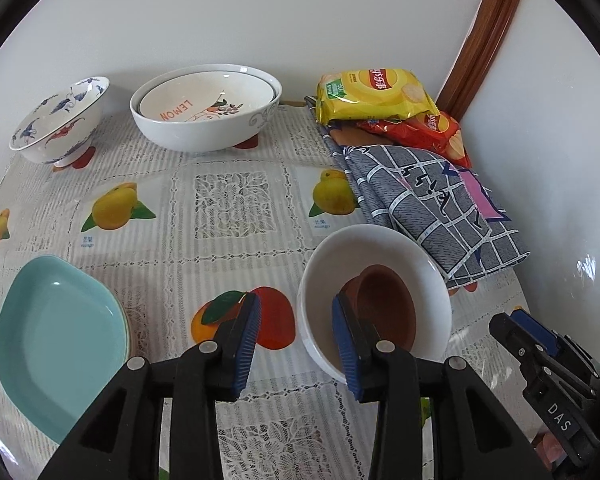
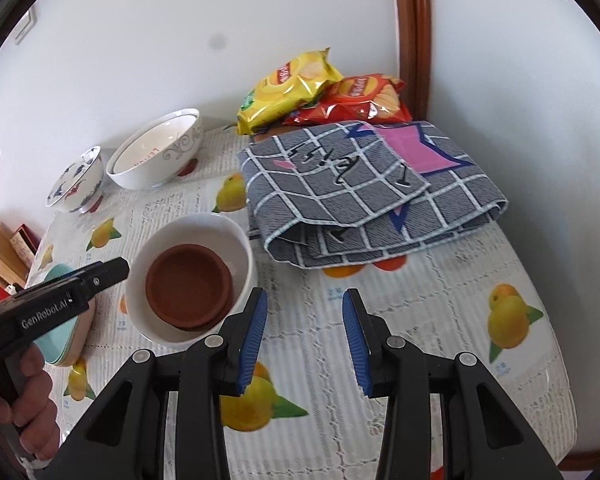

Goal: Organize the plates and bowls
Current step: 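Close both grippers on the rim of the white bowl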

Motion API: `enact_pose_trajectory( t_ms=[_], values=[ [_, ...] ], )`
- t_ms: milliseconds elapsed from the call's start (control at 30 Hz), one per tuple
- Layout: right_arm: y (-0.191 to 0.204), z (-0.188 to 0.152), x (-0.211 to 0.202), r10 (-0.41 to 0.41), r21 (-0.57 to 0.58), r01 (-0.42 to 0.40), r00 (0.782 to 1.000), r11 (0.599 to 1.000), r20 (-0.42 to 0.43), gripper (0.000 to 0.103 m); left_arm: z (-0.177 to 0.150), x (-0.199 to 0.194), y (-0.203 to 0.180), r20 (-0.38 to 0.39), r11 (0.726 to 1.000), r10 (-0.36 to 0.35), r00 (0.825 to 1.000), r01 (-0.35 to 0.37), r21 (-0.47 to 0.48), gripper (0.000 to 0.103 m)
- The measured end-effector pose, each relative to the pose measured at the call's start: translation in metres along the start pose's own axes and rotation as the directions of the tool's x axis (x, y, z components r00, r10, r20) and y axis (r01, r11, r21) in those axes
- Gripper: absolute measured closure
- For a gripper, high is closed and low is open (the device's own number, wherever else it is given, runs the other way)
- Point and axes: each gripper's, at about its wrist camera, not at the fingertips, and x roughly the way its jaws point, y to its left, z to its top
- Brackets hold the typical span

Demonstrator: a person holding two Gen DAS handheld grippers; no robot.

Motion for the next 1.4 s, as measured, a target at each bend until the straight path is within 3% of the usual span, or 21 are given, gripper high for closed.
enact_pose_trajectory(
  t_ms=[300, 533, 700, 1067, 1400],
  values=[
    [0.019, 0.012, 0.028, 0.029, -0.03, -0.031, 0.999, 0.999, -0.042, 0.065, 0.002, 0.012, -0.002, -0.024, 1.0, -0.005, 1.0, 0.006, 0.022, 0.068],
    [0.029, 0.013, 0.05, 0.016, -0.065, -0.022, 0.996, 0.998, -0.09, 0.076, 0.0, 0.031, -0.002, -0.07, 1.0, 0.015, 0.997, -0.014, 0.016, 0.068],
    [0.031, 0.013, 0.063, 0.028, -0.062, -0.035, 0.993, 0.997, -0.119, 0.076, 0.001, 0.042, 0.0, -0.091, 0.999, 0.036, 0.995, -0.034, 0.018, 0.068],
    [0.037, 0.018, 0.085, -0.035, -0.111, 0.016, 0.985, 0.994, -0.171, 0.074, 0.004, 0.056, -0.003, -0.126, 0.998, 0.046, 0.991, -0.041, 0.041, 0.068],
    [0.03, 0.021, 0.089, -0.009, -0.085, -0.003, 0.99, 0.996, -0.143, 0.069, 0.004, 0.062, 0.001, -0.124, 0.999, 0.023, 0.992, -0.02, 0.025, 0.068]
  ],
)
